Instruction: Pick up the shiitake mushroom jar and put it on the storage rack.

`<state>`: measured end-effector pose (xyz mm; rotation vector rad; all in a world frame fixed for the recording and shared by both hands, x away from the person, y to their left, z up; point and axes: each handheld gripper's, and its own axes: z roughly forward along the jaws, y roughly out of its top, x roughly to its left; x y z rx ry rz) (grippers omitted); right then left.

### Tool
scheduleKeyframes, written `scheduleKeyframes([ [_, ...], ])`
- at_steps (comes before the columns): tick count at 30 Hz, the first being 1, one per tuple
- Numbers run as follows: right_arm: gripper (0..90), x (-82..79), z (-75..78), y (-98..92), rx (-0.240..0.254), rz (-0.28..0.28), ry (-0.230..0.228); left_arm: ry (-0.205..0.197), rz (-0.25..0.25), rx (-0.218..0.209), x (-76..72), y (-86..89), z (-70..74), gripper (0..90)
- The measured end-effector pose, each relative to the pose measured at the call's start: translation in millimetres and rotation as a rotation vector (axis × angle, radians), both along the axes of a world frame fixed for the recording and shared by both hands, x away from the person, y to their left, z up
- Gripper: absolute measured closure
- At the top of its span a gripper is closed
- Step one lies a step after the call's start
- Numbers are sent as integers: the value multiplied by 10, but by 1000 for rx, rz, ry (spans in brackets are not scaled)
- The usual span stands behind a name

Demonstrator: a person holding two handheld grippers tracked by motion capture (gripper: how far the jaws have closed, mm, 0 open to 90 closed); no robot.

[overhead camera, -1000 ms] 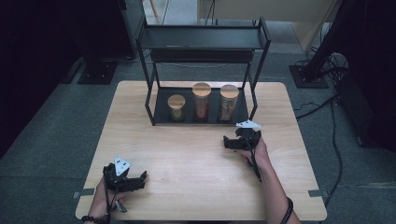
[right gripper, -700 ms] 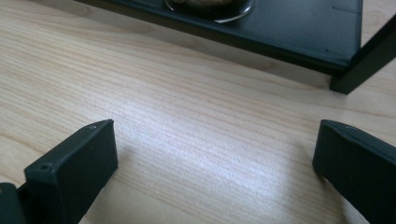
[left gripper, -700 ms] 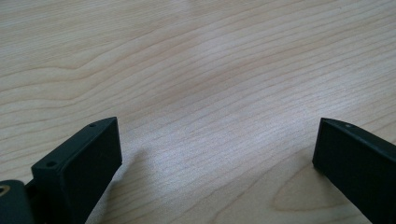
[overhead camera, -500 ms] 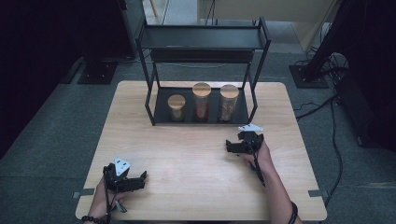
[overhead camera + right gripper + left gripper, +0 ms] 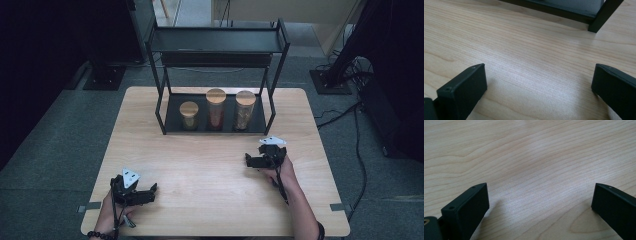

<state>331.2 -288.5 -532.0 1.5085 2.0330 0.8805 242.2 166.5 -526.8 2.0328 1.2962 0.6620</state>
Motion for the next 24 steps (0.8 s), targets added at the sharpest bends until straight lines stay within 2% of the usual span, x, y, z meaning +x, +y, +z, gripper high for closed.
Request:
scheduleKeyframes([
  [24, 0, -196, -5, -157, -2, -9, -1, 15, -5, -15, 14, 15, -2, 15],
])
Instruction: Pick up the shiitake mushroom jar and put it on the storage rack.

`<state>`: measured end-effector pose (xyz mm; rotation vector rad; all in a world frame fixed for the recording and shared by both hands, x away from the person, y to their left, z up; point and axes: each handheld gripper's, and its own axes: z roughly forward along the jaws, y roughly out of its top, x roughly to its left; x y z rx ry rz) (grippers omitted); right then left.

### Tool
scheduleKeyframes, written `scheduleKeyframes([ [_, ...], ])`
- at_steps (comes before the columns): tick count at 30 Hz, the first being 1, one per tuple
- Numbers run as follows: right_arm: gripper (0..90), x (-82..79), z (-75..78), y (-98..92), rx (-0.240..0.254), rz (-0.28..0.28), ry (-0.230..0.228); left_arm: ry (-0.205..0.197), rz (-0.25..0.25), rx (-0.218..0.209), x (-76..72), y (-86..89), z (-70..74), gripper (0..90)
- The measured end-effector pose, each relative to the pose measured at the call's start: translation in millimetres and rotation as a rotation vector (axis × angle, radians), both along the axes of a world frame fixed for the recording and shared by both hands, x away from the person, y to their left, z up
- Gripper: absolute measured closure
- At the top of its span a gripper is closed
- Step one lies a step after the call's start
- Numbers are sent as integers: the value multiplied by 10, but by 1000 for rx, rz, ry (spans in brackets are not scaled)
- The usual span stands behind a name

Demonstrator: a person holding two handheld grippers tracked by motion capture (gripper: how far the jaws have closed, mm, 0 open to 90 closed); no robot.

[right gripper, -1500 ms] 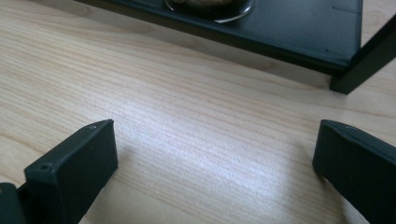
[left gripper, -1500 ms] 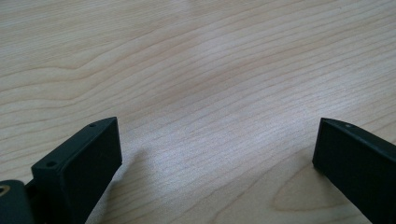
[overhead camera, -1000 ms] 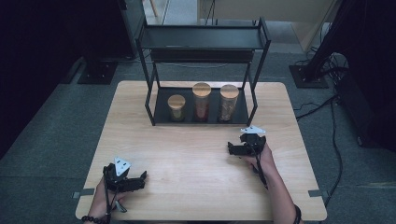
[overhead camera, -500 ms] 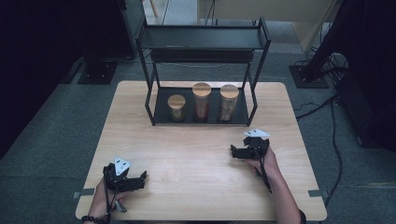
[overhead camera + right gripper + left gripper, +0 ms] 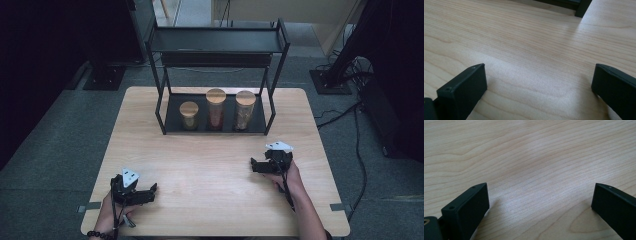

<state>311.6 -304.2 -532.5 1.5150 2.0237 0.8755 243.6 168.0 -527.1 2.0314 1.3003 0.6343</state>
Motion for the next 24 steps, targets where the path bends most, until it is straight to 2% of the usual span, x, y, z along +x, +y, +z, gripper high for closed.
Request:
scheduleKeyframes([
  [24, 0, -245, -6, -184, 1, -7, 1, 2, -4, -2, -4, -3, 0, 16],
])
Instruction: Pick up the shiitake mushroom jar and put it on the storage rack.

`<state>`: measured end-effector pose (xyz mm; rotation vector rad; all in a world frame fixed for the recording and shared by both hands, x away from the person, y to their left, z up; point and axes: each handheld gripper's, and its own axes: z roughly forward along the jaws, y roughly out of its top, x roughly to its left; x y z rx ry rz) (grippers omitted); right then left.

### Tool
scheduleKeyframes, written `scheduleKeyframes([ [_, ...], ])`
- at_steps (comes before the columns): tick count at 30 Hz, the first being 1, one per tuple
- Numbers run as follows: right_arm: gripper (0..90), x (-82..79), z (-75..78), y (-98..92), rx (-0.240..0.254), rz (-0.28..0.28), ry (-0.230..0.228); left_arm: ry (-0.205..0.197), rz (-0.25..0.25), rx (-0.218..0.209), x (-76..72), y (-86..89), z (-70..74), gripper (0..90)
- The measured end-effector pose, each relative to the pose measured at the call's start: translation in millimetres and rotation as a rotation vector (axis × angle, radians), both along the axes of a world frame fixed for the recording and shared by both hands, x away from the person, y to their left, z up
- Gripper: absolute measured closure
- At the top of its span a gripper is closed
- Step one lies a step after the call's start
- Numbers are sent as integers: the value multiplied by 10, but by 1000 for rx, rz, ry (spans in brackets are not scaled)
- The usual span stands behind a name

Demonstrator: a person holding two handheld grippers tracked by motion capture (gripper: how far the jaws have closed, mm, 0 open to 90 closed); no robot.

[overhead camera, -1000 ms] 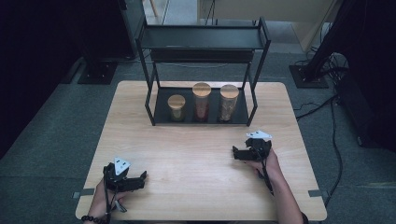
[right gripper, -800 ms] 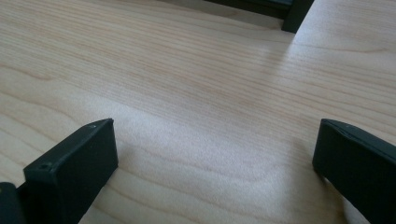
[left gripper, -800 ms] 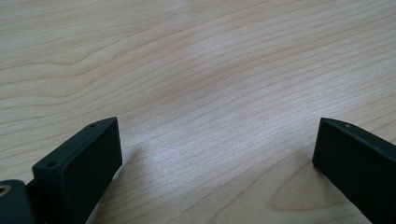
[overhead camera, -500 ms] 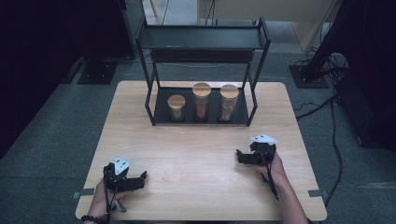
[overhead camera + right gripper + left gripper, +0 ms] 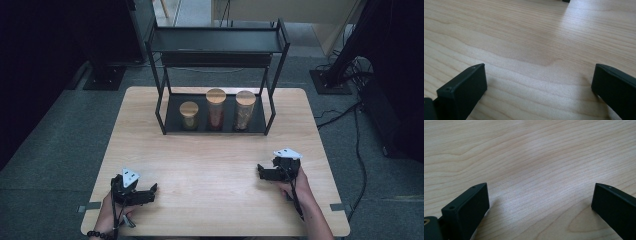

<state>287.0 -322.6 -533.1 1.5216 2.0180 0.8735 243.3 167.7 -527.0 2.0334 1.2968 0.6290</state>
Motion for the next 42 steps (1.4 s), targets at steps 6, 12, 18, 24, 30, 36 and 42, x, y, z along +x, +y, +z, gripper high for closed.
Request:
scheduleKeyframes([
  [6, 0, -55, 0, -52, 0, -2, 2, -1, 0, 1, -1, -1, 0, 16],
  [12, 0, -109, -2, -107, -1, 2, 0, -1, 0, 1, -1, -1, 0, 16],
  [18, 0, -163, -3, -162, 0, 0, 1, -2, 0, 1, -1, -2, 0, 16],
  [24, 0, -220, -4, -226, 1, -4, 2, -4, 0, 2, -3, -4, 0, 16],
  [30, 0, -281, -6, -289, 0, -9, 1, -5, 0, 4, -5, -5, 0, 16],
  [36, 0, -353, -7, -360, 1, -20, 2, -6, 1, 8, -8, -7, 1, 16],
  [42, 0, -432, -9, -432, 1, -23, 1, -7, 2, 8, -9, -8, 1, 16],
])
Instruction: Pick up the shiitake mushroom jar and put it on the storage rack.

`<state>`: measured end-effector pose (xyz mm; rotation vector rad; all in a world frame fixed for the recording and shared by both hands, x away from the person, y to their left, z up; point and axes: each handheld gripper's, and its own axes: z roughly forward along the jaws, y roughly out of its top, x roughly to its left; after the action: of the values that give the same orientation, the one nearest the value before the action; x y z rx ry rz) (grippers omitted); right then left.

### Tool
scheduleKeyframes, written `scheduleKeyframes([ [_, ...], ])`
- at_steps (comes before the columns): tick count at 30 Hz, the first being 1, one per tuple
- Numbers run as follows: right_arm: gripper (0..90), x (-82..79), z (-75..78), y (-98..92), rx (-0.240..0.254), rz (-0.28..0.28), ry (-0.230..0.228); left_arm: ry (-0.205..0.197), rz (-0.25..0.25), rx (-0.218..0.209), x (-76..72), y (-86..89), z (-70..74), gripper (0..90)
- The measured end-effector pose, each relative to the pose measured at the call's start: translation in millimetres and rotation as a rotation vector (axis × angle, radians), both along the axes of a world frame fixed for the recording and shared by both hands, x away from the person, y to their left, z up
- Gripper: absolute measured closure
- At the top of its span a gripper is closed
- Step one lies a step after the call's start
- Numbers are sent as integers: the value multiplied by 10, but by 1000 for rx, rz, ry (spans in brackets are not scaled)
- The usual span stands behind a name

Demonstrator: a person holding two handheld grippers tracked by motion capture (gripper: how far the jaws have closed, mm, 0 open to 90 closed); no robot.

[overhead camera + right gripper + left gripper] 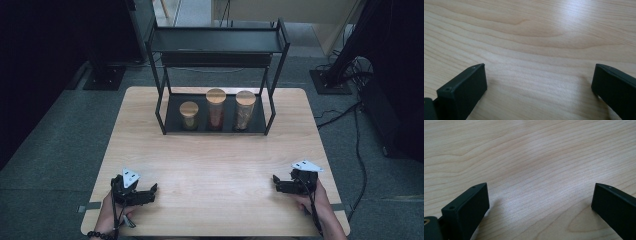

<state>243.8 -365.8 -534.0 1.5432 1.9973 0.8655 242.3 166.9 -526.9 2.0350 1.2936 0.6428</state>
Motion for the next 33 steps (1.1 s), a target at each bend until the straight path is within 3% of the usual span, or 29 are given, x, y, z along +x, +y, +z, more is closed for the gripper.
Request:
scheduleKeyframes([
  [33, 0, -343, -9, -407, -1, -34, 0, -5, 5, 5, -10, -7, 1, 16],
])
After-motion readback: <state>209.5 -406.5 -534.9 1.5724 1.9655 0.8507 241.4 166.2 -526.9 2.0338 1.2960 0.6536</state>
